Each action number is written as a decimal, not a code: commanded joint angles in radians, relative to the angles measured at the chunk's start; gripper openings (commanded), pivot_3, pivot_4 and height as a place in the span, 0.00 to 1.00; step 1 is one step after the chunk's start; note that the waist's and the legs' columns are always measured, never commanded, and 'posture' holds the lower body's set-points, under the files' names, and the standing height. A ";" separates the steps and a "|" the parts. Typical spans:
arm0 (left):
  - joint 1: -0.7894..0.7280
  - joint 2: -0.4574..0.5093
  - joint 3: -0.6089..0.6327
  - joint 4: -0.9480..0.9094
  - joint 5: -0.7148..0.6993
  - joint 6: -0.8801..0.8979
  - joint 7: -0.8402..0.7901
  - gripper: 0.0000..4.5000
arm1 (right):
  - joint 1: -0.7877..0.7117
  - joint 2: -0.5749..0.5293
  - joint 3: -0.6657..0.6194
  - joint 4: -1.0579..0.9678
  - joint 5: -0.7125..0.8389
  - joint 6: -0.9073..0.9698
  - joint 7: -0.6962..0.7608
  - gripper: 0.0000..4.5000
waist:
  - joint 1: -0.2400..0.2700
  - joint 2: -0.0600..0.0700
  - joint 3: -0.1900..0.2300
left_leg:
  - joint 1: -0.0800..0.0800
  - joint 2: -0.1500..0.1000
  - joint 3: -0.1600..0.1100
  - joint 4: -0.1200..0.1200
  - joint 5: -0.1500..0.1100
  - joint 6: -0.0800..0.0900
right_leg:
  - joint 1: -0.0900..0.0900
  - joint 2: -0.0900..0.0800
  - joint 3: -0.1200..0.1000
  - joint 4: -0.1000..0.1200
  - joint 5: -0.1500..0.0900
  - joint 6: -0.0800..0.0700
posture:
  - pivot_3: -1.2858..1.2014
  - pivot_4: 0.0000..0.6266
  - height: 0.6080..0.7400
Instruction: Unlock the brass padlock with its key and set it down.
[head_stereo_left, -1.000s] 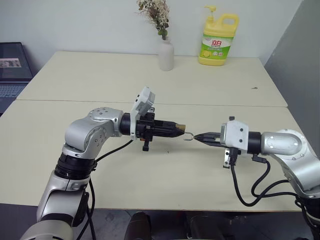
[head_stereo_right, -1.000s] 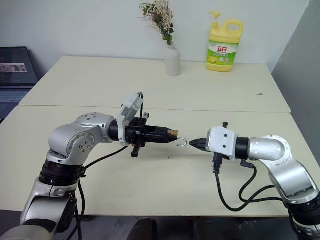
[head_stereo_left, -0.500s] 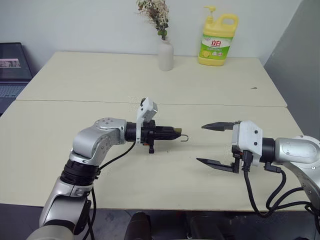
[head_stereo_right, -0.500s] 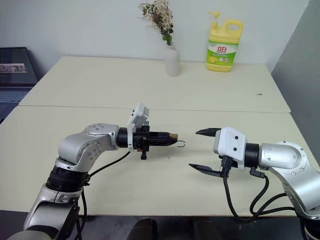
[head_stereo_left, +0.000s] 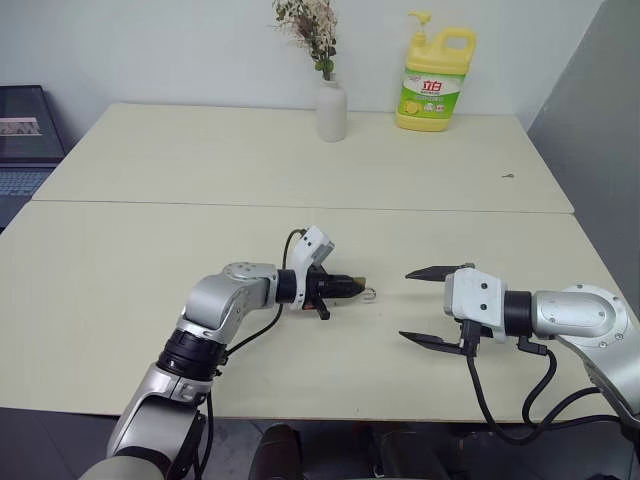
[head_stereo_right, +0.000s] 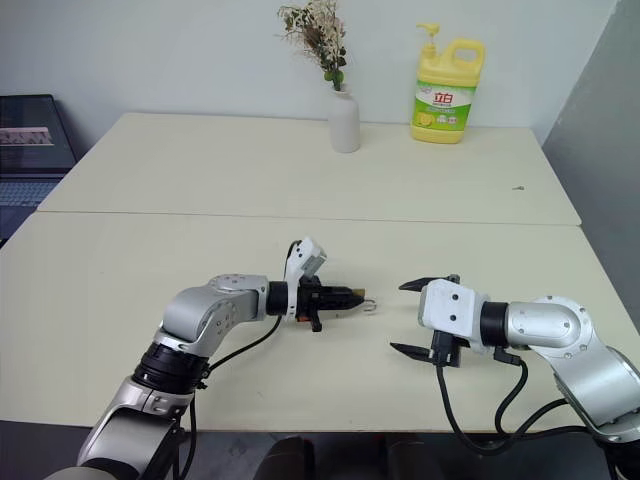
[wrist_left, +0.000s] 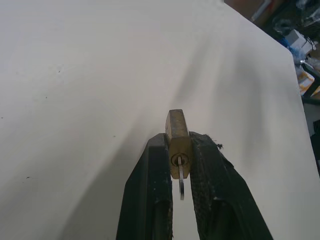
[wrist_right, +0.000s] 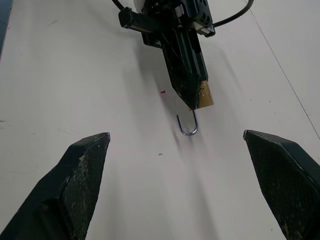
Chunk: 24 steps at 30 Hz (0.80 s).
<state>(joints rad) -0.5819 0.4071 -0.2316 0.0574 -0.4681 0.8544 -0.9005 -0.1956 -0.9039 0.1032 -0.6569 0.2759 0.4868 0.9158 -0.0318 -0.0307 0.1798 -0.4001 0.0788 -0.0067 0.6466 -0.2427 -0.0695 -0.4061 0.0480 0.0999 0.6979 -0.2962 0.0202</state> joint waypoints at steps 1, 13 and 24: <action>-0.021 -0.014 0.009 0.002 0.006 -0.006 0.005 0.04 | -0.009 -0.005 -0.012 -0.022 -0.003 -0.013 0.004 1.00 | 0.000 0.000 0.000 | 0.000 0.000 0.000 0.000 0.000 0.000 | 0.000 0.000 0.000 0.000 0.000 0.000 | 0.52 0.24 1.00; -0.043 -0.027 0.001 0.094 0.060 -0.074 -0.033 0.87 | -0.008 -0.010 -0.011 -0.032 -0.007 0.010 -0.001 1.00 | -0.001 0.000 0.000 | 0.000 0.000 0.000 0.000 0.000 0.000 | 0.000 0.000 0.000 0.000 0.000 0.000 | 0.52 0.24 1.00; 0.076 0.254 0.128 -0.182 0.126 -0.381 -0.132 0.99 | 0.041 -0.006 -0.034 -0.026 -0.006 0.015 -0.016 1.00 | -0.010 0.000 0.000 | 0.001 0.000 0.000 -0.001 0.000 0.000 | 0.000 0.000 0.000 0.000 0.000 0.000 | 0.52 0.24 1.00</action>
<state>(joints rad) -0.5305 0.6334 -0.1472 -0.0344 -0.3424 0.5486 -0.9934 -0.1582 -0.9052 0.0983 -0.6616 0.2739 0.5130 0.9100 -0.0414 -0.0305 0.1799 -0.3993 0.0795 -0.0067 0.6448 -0.2428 -0.0696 -0.4068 0.0480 0.1006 0.6978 -0.2965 0.0194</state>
